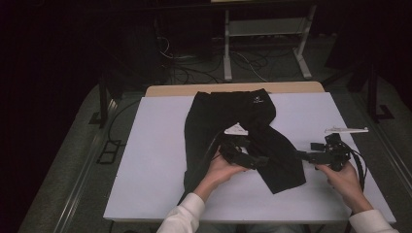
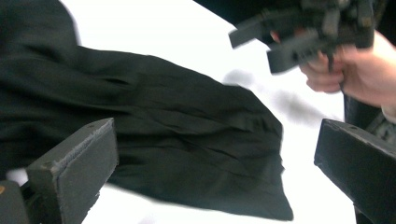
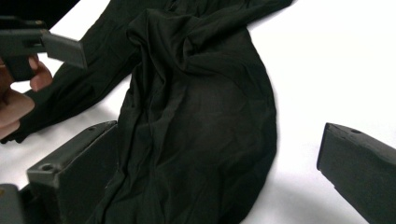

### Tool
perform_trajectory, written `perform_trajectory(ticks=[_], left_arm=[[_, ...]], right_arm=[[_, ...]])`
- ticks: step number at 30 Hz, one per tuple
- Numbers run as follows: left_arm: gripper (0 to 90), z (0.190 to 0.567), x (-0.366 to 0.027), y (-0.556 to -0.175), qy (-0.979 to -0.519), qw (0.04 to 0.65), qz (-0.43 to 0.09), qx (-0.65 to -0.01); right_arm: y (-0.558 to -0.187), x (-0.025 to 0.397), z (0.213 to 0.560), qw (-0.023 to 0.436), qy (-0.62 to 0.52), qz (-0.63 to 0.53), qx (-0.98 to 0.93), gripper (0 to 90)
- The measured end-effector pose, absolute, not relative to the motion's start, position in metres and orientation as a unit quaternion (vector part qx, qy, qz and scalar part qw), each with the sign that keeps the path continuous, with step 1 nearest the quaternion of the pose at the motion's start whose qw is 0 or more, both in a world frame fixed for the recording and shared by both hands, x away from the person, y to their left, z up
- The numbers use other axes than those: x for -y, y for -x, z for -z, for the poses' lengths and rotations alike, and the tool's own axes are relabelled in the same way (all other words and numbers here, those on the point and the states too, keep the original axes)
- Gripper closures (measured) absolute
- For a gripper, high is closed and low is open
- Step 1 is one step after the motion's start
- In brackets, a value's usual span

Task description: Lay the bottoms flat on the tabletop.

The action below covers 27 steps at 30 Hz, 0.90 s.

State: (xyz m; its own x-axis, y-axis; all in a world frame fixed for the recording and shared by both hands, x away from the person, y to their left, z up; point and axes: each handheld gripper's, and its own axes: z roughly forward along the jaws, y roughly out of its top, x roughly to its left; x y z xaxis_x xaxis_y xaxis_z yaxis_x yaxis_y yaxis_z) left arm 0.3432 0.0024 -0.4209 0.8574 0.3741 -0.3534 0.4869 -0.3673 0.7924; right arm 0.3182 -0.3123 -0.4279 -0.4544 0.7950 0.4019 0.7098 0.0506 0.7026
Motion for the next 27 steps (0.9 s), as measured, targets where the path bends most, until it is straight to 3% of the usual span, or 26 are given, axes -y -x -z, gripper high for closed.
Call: perform_trajectory(ticks=[4, 11, 20, 23, 27], left_arm=[[0.8, 0.430, 0.016, -0.334, -0.853, 0.465, 0.074, -0.225], [15.1, 0.440, 0.033, -0.321, -0.876, 0.439, 0.084, -0.179], [25.8, 0.454, 0.049, -0.313, -0.895, 0.409, 0.088, -0.155], [32.9, 0.454, 0.054, -0.311, -0.895, 0.411, 0.081, -0.152], [49.4, 0.454, 0.059, -0.304, -0.908, 0.398, 0.046, -0.124]], right_arm=[[-0.312, 0.314, 0.429, 0.047, -0.521, -0.449, -0.724, 0.0], [-0.306, 0.317, 0.430, 0.049, -0.525, -0.448, -0.722, 0.0], [-0.305, 0.317, 0.430, 0.049, -0.526, -0.449, -0.720, 0.0], [-0.305, 0.318, 0.429, 0.049, -0.526, -0.450, -0.720, 0.0], [-0.305, 0.318, 0.429, 0.049, -0.526, -0.452, -0.719, 0.0]])
